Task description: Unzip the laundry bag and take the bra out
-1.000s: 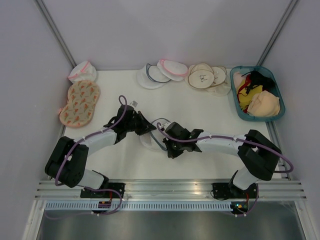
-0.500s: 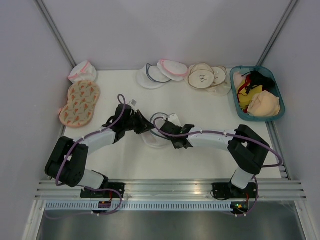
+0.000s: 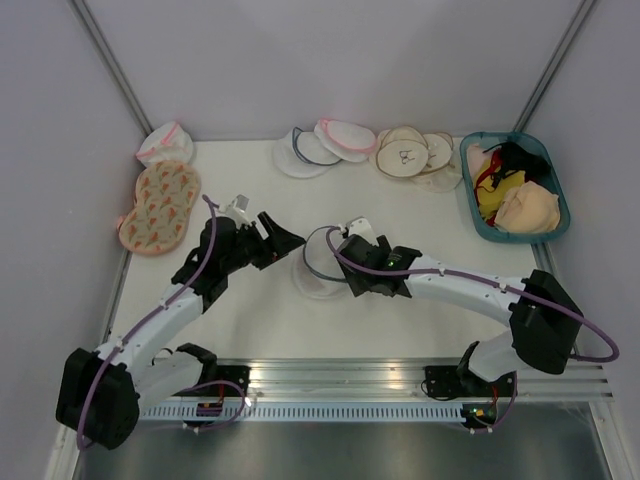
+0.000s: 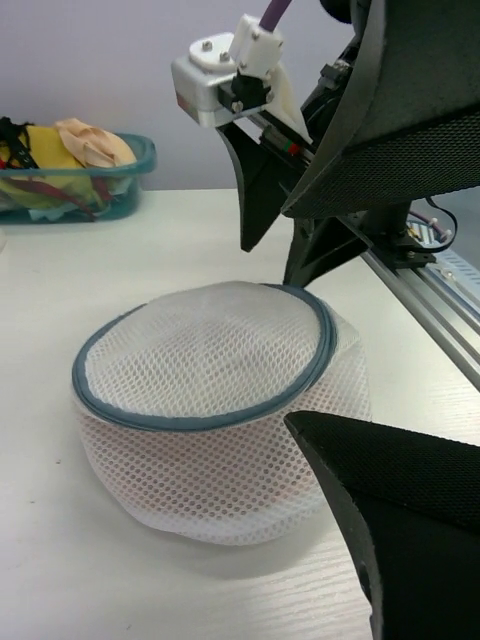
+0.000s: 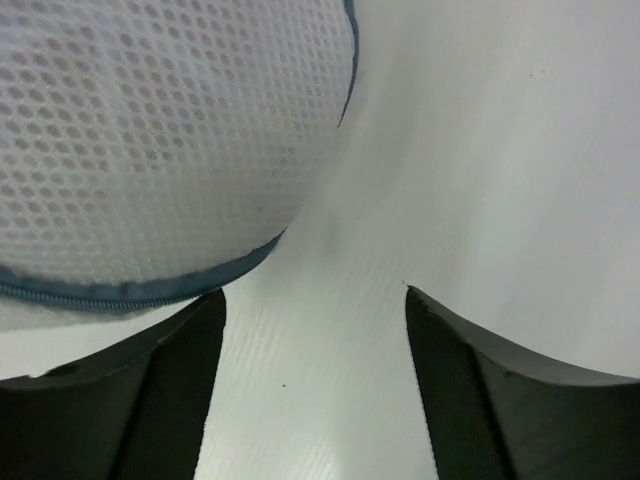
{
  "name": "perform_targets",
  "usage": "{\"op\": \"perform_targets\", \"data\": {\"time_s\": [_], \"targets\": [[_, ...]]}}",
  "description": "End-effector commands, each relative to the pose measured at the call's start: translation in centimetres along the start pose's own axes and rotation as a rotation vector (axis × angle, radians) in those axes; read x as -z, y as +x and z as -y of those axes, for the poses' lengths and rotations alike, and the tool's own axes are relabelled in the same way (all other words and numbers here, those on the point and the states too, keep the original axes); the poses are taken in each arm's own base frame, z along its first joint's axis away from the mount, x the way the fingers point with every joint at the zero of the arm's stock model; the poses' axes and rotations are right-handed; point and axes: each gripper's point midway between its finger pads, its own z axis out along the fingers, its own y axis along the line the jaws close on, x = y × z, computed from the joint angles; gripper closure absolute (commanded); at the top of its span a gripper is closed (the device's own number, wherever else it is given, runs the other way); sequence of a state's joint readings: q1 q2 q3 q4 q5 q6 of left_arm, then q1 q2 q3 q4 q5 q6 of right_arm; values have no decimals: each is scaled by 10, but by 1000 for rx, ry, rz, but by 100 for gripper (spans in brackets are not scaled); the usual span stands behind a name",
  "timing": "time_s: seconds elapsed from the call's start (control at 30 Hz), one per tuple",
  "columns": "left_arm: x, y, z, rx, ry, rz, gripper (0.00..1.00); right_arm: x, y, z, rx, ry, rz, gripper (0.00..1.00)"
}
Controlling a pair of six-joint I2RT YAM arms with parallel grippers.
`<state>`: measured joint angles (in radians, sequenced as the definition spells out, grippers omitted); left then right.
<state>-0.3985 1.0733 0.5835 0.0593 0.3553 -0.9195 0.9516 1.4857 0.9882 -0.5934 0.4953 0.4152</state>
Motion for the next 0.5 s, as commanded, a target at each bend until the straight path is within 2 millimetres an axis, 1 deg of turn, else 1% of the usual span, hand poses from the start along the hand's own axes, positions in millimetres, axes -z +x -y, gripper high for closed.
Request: {"op": "perform_targets", "data": {"time_s": [0.0, 0.03, 0.07, 0.1, 0.13, 0.17, 0.2, 0.23, 0.3, 0.33, 0.37, 0.4, 0.43, 0.47], "targets": [[21, -10, -11, 17, -84, 96, 18, 14, 6, -3, 57, -78, -17, 21], [26, -11, -12, 20, -92, 115, 17, 18, 6, -4, 62, -96, -18, 15], [31, -17, -13, 19, -105, 155, 17, 26, 3, -5, 58, -124, -3, 14], [41, -18, -11, 20, -103, 181, 17, 33, -1, -9, 63, -166, 2, 14], [47, -20, -11, 19, -107, 207, 16, 45, -8, -12, 56, -207, 37, 14], [52, -25, -13, 22, -122, 243, 15, 54, -15, -16, 53, -246, 65, 14], [60, -26, -11, 22, -114, 268, 15, 64, -20, -26, 51, -315, 79, 15], [64, -27, -12, 26, -114, 291, 15, 74, -31, -30, 44, -359, 127, 18], [71, -25, -13, 38, -95, 311, 15, 88, -50, -42, 34, -432, 185, 21], [72, -24, -14, 42, -96, 316, 15, 88, -55, -46, 40, -446, 192, 24], [73, -23, -16, 46, -99, 319, 15, 93, -66, -50, 39, -459, 214, 25], [73, -20, -19, 51, -106, 314, 15, 92, -72, -54, 40, -464, 219, 28], [73, -19, -21, 52, -108, 309, 15, 84, -75, -62, 48, -463, 209, 33], [73, -17, -21, 60, -106, 303, 15, 85, -86, -66, 45, -466, 225, 35]]}}
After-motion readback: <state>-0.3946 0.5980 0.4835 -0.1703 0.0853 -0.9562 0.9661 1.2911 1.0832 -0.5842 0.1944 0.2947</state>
